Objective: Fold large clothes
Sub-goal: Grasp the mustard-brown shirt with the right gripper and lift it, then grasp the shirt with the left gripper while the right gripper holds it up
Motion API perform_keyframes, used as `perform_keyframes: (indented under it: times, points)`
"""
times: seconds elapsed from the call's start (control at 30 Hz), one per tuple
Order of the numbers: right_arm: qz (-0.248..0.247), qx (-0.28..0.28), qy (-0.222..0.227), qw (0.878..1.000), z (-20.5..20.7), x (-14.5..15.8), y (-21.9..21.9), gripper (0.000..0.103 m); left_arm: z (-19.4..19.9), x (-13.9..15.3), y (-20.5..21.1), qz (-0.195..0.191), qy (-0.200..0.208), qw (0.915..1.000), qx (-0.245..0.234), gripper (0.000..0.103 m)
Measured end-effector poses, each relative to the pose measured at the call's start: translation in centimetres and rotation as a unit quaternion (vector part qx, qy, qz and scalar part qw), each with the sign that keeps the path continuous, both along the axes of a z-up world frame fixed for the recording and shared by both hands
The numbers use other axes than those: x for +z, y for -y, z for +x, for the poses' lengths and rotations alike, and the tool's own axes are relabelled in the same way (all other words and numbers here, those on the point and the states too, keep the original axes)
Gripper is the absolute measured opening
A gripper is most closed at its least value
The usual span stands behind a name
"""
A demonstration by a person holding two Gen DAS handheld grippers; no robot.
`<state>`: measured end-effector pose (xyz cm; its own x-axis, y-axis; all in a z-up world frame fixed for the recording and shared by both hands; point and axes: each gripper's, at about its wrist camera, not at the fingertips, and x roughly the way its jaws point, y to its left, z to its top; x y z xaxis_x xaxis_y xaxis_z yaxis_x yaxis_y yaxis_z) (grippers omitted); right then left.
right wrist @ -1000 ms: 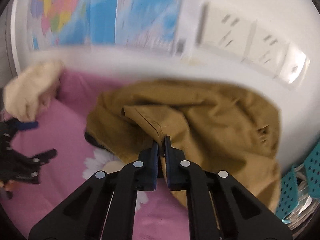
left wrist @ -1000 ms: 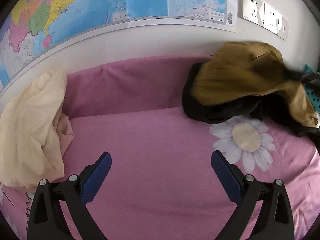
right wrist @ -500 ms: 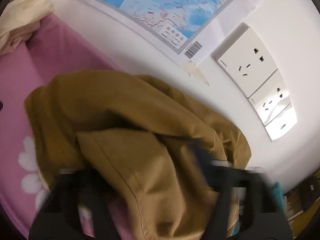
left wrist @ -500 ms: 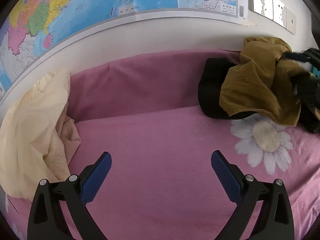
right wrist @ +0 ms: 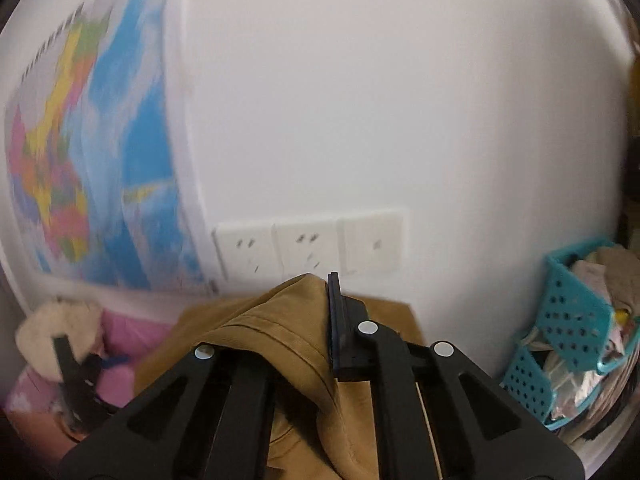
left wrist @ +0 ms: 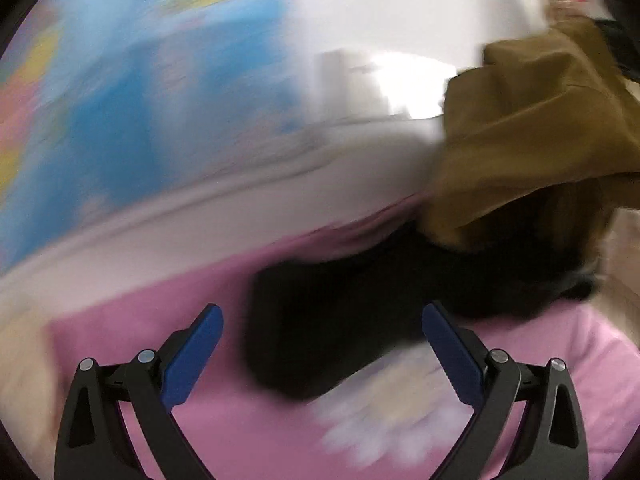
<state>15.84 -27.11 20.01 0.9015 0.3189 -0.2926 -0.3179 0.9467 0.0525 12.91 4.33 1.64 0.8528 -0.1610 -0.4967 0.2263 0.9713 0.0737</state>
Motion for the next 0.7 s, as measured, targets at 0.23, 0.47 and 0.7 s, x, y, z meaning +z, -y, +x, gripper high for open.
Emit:
perform_keyframes:
  times: [0.23,0.47,0.7]
  points:
    - [0.015,0.000,0.042,0.999,-2.1,3.2,2.0,0.004,3.3,0.5,10.4,0.029,0.063,0.9934,-0.091,0.097]
    - [0.012,-0.005,0.056,0.998,-3.9,4.2,4.1,0.004,9.6,1.4,10.6,-0.078,0.011,0.9947,-0.066,0.004]
    - [0.034,-0.050,0.077,0.995,-6.1,6.9,7.3,0.004,8.0,6.3,14.2,-0.041,0.053,0.9939,-0.087,0.003]
